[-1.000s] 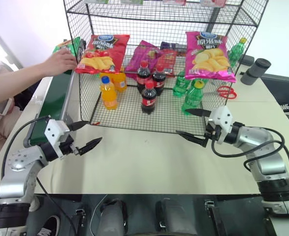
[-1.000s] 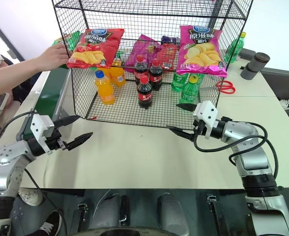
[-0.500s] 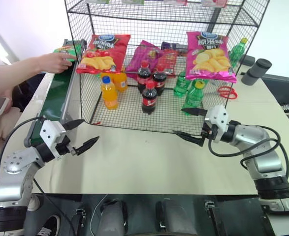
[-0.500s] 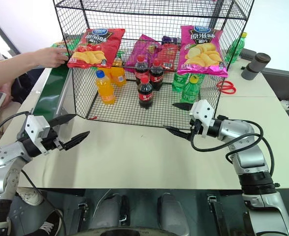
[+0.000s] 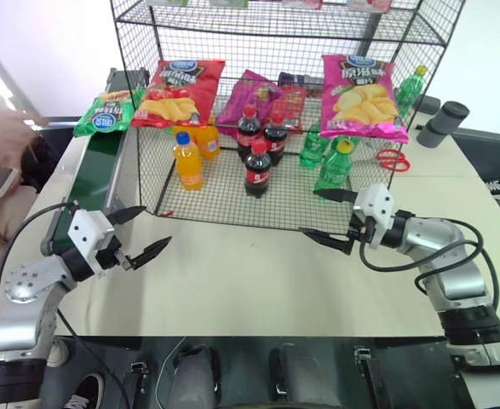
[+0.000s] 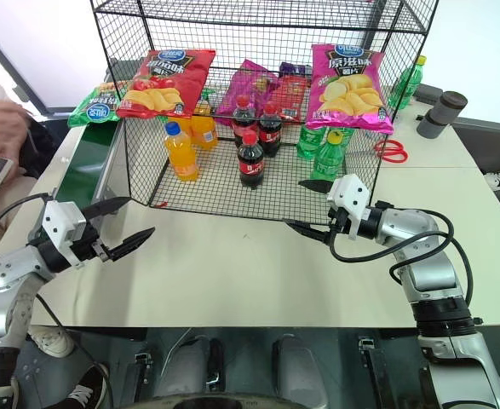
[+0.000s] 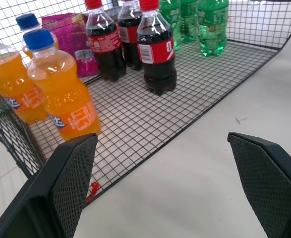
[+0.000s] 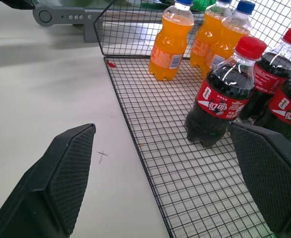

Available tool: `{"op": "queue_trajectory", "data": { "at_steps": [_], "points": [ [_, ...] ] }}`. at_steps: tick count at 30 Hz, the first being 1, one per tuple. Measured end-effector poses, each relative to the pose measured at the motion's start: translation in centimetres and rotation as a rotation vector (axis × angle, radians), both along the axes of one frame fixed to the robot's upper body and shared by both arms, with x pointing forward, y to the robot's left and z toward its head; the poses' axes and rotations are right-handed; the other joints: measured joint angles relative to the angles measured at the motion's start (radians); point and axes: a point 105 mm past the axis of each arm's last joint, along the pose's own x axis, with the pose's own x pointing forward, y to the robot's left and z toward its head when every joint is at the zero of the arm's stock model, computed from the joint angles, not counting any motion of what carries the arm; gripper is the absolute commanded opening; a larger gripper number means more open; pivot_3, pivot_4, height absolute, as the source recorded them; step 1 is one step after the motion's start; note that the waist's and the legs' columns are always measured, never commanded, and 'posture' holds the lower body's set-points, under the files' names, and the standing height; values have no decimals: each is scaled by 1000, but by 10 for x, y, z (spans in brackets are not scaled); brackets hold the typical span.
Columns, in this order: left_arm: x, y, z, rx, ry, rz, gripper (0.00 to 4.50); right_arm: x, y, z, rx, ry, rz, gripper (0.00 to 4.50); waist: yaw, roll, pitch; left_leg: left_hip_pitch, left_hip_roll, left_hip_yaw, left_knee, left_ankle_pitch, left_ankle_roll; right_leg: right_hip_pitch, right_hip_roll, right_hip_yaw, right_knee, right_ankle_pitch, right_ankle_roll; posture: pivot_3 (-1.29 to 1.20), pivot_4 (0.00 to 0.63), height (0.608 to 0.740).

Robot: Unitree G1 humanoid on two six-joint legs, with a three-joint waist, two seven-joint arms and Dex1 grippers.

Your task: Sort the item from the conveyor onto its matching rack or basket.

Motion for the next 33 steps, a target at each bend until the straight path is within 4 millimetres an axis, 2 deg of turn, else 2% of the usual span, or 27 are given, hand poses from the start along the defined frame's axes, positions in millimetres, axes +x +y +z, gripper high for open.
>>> {"op": "queue_trajectory", "data": {
  "at_steps": [4, 9, 13, 18, 23, 28, 33],
  "points": [
    [-2, 5, 2, 14, -10, 11, 4500, 0, 8, 2, 1, 2, 22, 4451, -1, 0, 0, 0, 0, 0, 0, 0, 0, 0, 0, 0, 0, 0, 0, 0, 150, 740],
    [-10, 21, -3, 107, -42, 86, 4500, -8, 39, 1, 87, 67, 112, 4451, -2, 0, 0, 0, 1, 0, -1, 0, 0, -1, 0, 0, 0, 0, 0, 0, 150, 740],
    [-18, 41, -5, 286, -114, 174, 4500, -14, 58, 1, 144, 152, 185, 4451, 0, 0, 0, 0, 1, 0, 0, 0, 0, -1, -2, 0, 0, 0, 0, 0, 150, 740],
    [-28, 59, -14, 509, -179, 243, 4500, -38, 88, -5, 177, 296, 362, 4451, 0, 0, 0, 0, 3, 0, -1, 0, 0, -1, -2, 0, 0, 0, -1, 0, 150, 740],
    [-39, 72, -14, 685, -259, 259, 4500, -42, 96, 0, 192, 311, 412, 4451, 0, 0, 0, 0, 3, 0, -1, 0, 0, -2, -3, 0, 0, 0, -1, 0, 150, 740],
    [-49, 99, -14, 874, -341, 332, 4500, -41, 108, 5, 208, 301, 446, 4451, -3, -1, 0, 0, 4, 1, -2, 0, 0, -2, -3, 0, 0, 0, -1, 0, 150, 740],
    [-53, 107, -15, 952, -391, 349, 4500, -43, 120, 13, 307, 379, 495, 4451, -2, -1, -1, -1, 3, 1, -2, 0, 0, -2, -4, 0, 0, 0, -1, 0, 150, 740]
  ]
}}
